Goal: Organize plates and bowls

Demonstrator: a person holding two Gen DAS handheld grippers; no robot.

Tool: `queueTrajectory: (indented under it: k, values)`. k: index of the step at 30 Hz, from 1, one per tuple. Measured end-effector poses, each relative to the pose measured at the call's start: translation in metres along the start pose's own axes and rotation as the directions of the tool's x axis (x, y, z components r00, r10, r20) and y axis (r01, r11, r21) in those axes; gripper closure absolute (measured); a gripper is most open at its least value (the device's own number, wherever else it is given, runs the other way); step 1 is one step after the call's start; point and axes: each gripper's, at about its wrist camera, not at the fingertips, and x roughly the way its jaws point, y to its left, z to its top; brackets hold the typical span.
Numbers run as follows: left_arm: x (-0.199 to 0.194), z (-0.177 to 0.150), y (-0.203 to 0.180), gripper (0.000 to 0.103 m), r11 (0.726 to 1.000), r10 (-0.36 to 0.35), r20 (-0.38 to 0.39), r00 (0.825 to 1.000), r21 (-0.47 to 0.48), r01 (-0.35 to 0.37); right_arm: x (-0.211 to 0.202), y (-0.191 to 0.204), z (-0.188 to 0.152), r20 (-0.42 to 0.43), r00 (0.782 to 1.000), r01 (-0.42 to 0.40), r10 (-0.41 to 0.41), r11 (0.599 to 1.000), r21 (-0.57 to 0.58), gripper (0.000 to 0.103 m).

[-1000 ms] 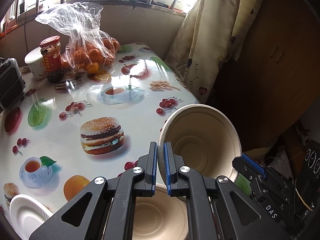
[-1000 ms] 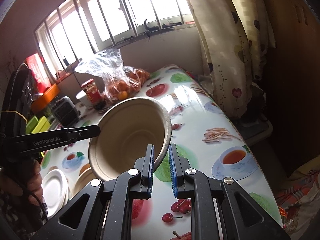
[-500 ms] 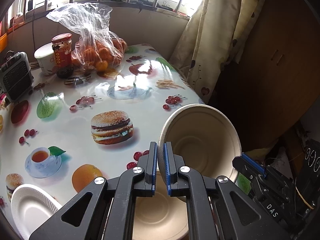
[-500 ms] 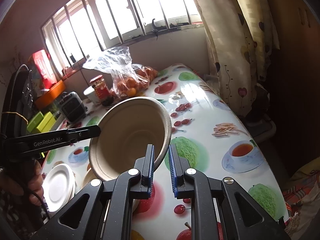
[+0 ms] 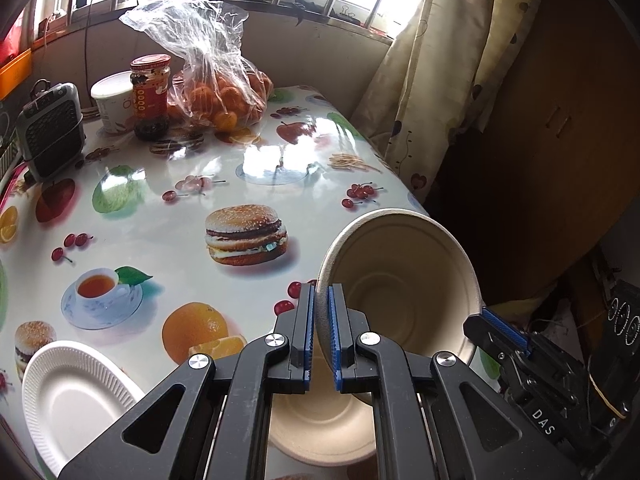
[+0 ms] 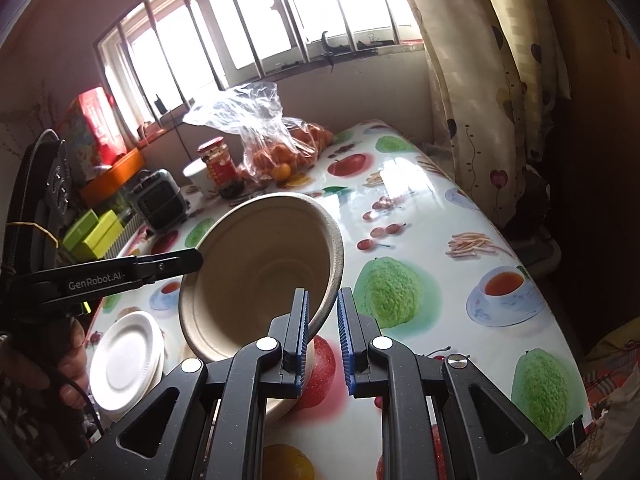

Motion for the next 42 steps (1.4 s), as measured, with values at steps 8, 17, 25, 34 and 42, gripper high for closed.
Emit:
queueTrajectory:
  k: [8, 17, 25, 34, 42]
  values:
    - [-0.005, -0.012, 0.008, 0.096, 1.000, 0.009, -0.003, 1.000, -0.017, -0.009, 0.002, 0.008, -0.010, -0.019, 1.000, -0.013, 0.012, 1.000, -0.009, 0.088]
    - [-0.009, -0.026, 0.020, 0.096, 0.999, 0.018, -0.014, 1.000, -0.046, -0.019, 0.003, 0.018, -0.019, -0.033, 0.999, -0.030, 0.030, 0.999, -0.020, 0.088]
    - [-0.011, -0.036, 0.029, 0.096, 0.998, 0.027, -0.021, 0.999, -0.064, -0.029, 0.007, 0.026, -0.027, -0.052, 0.998, -0.041, 0.040, 0.999, -0.026, 0.088]
    - [-0.009, -0.045, 0.037, 0.096, 0.996, 0.027, -0.037, 0.999, -0.084, -0.030, 0.011, 0.031, -0.035, -0.072, 0.997, -0.040, 0.038, 0.999, -0.030, 0.088]
    - [-0.009, -0.048, 0.041, 0.096, 0.995, 0.029, -0.042, 0.999, -0.094, -0.033, 0.013, 0.034, -0.038, -0.080, 0.996, -0.043, 0.040, 0.999, -0.032, 0.088]
